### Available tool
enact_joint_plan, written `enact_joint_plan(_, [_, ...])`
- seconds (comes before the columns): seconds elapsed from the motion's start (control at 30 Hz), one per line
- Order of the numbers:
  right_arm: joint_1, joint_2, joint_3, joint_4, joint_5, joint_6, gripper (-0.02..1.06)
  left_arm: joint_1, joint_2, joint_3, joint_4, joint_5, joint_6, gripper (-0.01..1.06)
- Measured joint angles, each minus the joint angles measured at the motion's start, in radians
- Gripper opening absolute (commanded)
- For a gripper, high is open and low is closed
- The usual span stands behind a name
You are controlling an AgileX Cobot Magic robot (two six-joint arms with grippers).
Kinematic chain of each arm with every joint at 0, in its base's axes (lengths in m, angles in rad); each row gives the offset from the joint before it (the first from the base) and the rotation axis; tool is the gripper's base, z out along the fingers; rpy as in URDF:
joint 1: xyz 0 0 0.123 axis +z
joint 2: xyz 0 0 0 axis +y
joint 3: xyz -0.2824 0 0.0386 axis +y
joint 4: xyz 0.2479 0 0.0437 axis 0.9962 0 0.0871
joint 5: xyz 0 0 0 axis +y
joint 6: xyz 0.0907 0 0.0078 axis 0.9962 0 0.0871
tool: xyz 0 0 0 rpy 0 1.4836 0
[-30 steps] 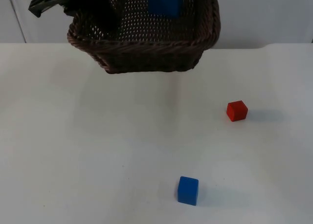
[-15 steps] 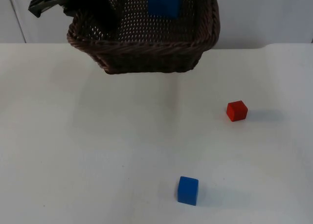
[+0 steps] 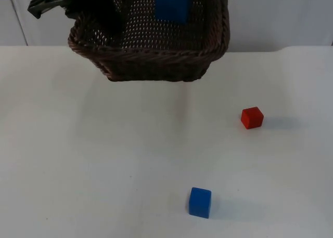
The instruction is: Pick up the basket with the left hand and place the largest block into the basket with the right hand.
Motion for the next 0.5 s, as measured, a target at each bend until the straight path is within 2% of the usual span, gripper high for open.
enact_joint_plan(0.17, [0.0, -0.057, 0.0, 0.014, 0.009, 0.0, 0.73, 0.0, 0.025, 0.045, 0.0, -0.055, 0.0, 0.0])
enact_joint_plan(0.33, [0.0, -0.141, 0.0, 0.018, 0.051, 0.0, 0.73, -0.004, 0.057, 0.145, 0.0, -0.175, 0.002, 0.0])
enact_joint_plan(0.5, [0.0, -0.19, 0.0, 0.02, 0.067, 0.0, 0.73, -0.02, 0.084, 0.172, -0.002, -0.228, 0.025, 0.0])
